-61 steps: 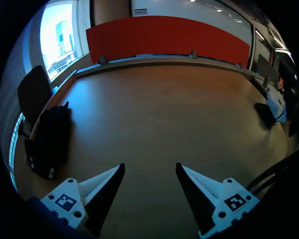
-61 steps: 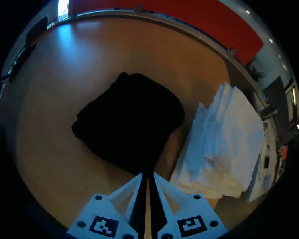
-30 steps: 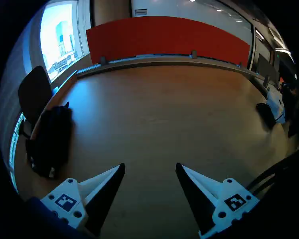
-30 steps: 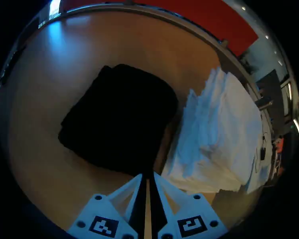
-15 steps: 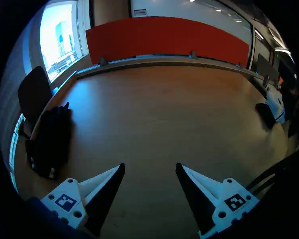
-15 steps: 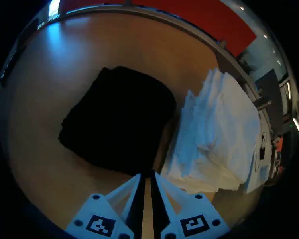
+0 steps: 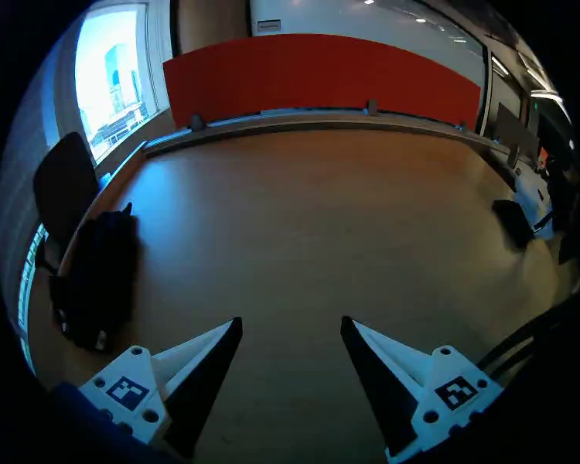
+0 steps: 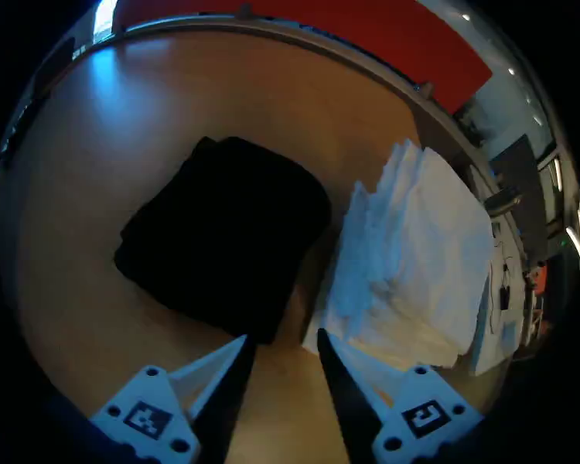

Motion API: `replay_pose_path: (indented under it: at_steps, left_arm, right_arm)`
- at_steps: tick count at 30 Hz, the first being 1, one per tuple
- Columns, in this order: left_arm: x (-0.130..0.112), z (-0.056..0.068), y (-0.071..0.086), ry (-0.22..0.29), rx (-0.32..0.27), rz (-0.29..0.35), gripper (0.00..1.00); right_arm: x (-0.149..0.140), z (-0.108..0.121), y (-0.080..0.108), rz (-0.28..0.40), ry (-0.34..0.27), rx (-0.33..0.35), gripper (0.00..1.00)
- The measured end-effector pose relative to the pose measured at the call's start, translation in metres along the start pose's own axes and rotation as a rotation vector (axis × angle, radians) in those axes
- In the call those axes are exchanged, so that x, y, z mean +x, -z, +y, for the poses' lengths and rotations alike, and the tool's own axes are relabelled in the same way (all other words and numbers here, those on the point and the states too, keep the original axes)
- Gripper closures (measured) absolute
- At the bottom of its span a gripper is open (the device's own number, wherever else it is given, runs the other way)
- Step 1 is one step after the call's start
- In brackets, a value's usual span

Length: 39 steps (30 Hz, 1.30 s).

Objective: Fold towel

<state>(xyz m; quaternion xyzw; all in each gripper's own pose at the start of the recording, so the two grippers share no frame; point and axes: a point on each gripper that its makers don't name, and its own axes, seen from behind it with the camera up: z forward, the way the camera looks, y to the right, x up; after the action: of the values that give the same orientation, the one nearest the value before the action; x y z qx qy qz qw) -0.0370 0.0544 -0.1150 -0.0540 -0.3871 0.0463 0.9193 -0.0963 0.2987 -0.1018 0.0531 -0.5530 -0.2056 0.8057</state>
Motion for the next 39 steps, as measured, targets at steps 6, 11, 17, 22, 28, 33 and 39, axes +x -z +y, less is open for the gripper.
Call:
replay_pose_path:
  at_steps: [6, 11, 17, 22, 28, 33, 39]
  left_arm:
    - [0.000, 0.000, 0.000, 0.001, -0.002, 0.000, 0.06]
    - [0.001, 0.000, 0.001, -0.004, -0.002, 0.002, 0.06]
    - [0.002, 0.000, 0.001, -0.001, -0.004, 0.004, 0.06]
    - [0.002, 0.002, 0.002, -0.004, -0.006, 0.007, 0.06]
    - [0.001, 0.003, 0.003, -0.003, -0.008, 0.008, 0.06]
    - [0.001, 0.002, 0.004, -0.002, -0.006, 0.008, 0.06]
    - [0.002, 0.002, 0.005, -0.001, -0.008, 0.013, 0.06]
  right_arm:
    - [0.001, 0.003, 0.002, 0.007, 0.007, -0.019, 0.28]
    - [0.002, 0.004, 0.002, 0.010, 0.006, -0.026, 0.28]
    - [0.003, 0.007, 0.005, 0.018, 0.011, -0.041, 0.28]
    - [0.005, 0.011, 0.008, 0.028, 0.011, -0.054, 0.28]
    - [0.005, 0.012, 0.010, 0.033, 0.017, -0.066, 0.28]
    - [0.004, 0.012, 0.012, 0.035, 0.023, -0.069, 0.28]
    - [0.004, 0.010, 0.016, 0.042, 0.027, -0.064, 0.28]
